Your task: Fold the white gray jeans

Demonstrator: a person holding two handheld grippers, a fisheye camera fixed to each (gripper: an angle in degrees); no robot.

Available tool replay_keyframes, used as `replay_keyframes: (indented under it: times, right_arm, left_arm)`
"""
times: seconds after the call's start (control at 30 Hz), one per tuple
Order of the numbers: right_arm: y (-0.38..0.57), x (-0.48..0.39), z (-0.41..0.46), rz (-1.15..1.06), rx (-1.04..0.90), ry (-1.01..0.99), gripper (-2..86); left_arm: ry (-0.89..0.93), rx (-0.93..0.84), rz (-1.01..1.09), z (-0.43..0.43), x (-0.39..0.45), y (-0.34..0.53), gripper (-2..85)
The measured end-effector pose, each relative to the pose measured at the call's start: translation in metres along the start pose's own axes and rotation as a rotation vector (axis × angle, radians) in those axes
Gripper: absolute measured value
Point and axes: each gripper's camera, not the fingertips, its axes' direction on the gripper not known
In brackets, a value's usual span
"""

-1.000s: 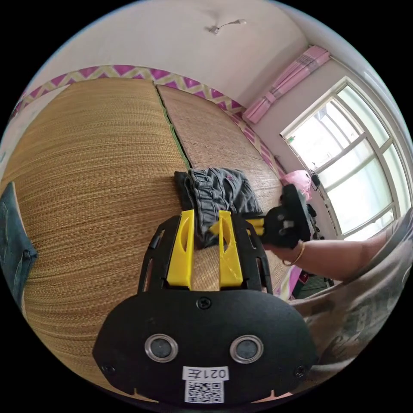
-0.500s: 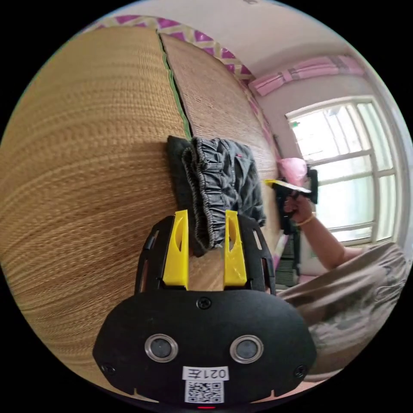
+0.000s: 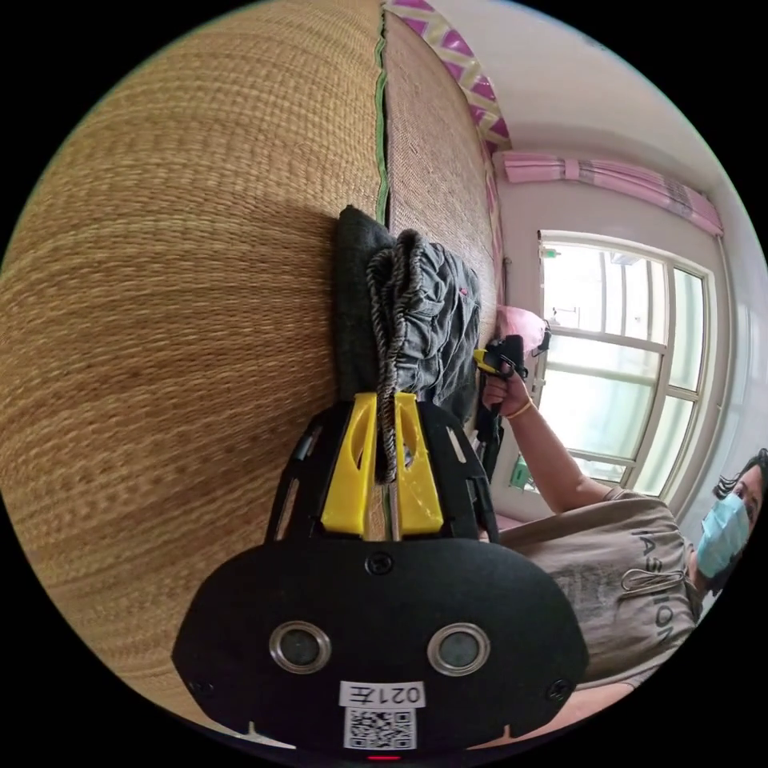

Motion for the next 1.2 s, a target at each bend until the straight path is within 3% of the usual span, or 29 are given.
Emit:
replay_keyframes:
  times: [0.23,0.43,0.73,0.9,1.07,1.17,1.2]
  right_arm:
    - [0.1,0.006,-0.074,-0.132,0.056,0.042,0.6]
    - [0.243,0.036,-0.201,-0.133,0.246,0.07,0.5]
    - [0.493,0.065,-0.402,-0.067,0.677,0.214,0.7]
    - [0.589,0.089,-0.442,0.023,0.913,0.238,1.1]
    - [0.63,0.134,-0.431,0.273,1.086,0.257,3.0]
    - [0.656,0.132,-0.438,0.361,1.116,0.25,3.0]
    - [0.668,0.102,-0.448,0.356,1.151,0.341,1.9]
  left_arm:
    - [-0.061,0.006,0.177,-0.006,0.129,-0.006,-0.3]
    - [-0.059,-0.075,0.408,0.064,0.286,-0.032,-0.6]
    - [-0.016,-0.277,0.739,0.272,0.54,-0.114,-0.8]
    - [-0.148,-0.373,0.925,0.403,0.67,-0.149,-0.7]
    - [-0.238,-0.402,0.875,0.492,0.684,-0.164,-0.4]
    - [-0.19,-0.345,0.778,0.48,0.645,-0.155,-0.8]
    - [-0.155,-0.325,0.774,0.462,0.628,-0.147,-0.9]
